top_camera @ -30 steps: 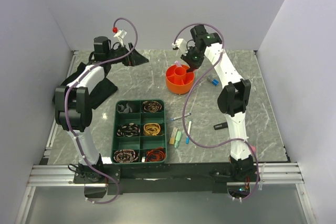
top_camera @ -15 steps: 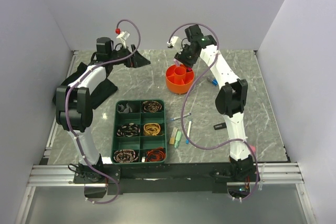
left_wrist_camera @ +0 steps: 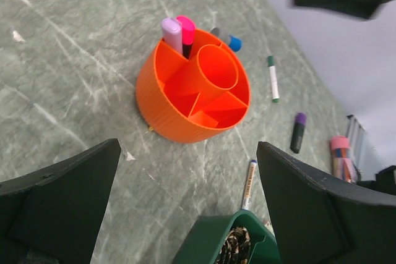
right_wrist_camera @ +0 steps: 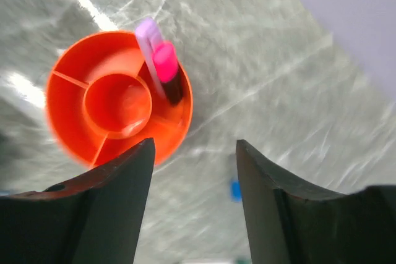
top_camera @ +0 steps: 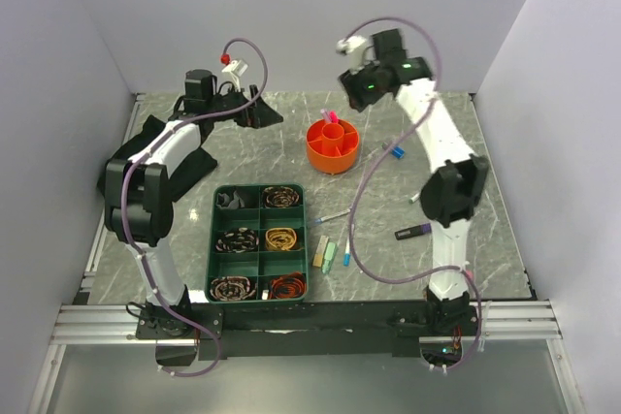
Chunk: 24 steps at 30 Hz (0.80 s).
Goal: Sort the stationery into containers
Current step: Pick up the pen from the center of the board.
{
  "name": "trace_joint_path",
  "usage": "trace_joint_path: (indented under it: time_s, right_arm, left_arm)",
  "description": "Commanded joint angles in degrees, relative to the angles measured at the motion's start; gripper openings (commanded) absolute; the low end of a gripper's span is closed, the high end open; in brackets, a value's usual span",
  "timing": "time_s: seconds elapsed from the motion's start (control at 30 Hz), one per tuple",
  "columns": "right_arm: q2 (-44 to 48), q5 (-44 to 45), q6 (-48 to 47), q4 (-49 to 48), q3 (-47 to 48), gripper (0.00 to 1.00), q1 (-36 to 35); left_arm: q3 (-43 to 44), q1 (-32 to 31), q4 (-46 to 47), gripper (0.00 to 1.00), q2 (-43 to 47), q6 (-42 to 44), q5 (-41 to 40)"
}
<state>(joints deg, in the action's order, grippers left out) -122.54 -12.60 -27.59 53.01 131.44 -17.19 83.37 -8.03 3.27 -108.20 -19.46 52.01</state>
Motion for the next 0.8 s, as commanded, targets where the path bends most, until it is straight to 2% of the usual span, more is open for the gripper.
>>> trace_joint_path:
  time_s: [0.0,0.07,0.2,0.3,0.33,0.4,0.43,0.53,0.7,0.77]
  right_arm:
    - [13.43,-3.74,33.30,-3.00,-15.72,0.73,11.44]
    - [19.32,-2.96,36.81,-4.93,-28.26,0.75,13.93]
    - [24.62,-6.55,32.79,-1.26,-39.22,0.74,16.92]
    - [29.10,-7.00,38.11,-0.54,-47.13,0.74,21.93]
    - [30.42,-6.91,39.36,-0.80,-49.15,0.74,23.33]
    - [33.85,-5.16,42.09,-1.59,-54.08,0.75,24.39]
    - [34.90,-4.46,43.14,-1.95,-55.22,0.74,25.18]
    - [36.58,-4.18,45.78,-3.09,-54.89,0.74,31.06]
    - [34.83,-5.50,46.66,-4.06,-46.19,0.73,45.10]
    - [34.13,-5.94,46.58,-3.36,-44.52,0.72,48.03]
  left_arm:
    - [2.32,-2.25,-5.63,0.99,4.66,5.75,-7.17]
    - [2.67,-3.91,-8.01,0.99,5.98,8.72,-10.43]
    - [3.46,-7.78,-11.08,1.00,8.62,15.93,-11.14]
    - [5.04,-11.47,-14.16,1.00,9.42,20.94,-9.83]
    - [6.26,-14.44,-15.56,0.99,9.15,24.26,-9.39]
    - [11.36,-18.66,-20.92,1.00,7.40,28.32,-12.62]
    - [12.59,-22.86,-21.89,0.99,6.70,31.47,-13.76]
    - [15.84,-29.90,-20.23,0.99,2.75,30.37,-17.28]
    - [25.51,-37.83,-18.22,0.99,-8.50,27.20,-20.28]
    - [28.59,-40.56,-17.51,1.00,-12.55,26.76,-20.19]
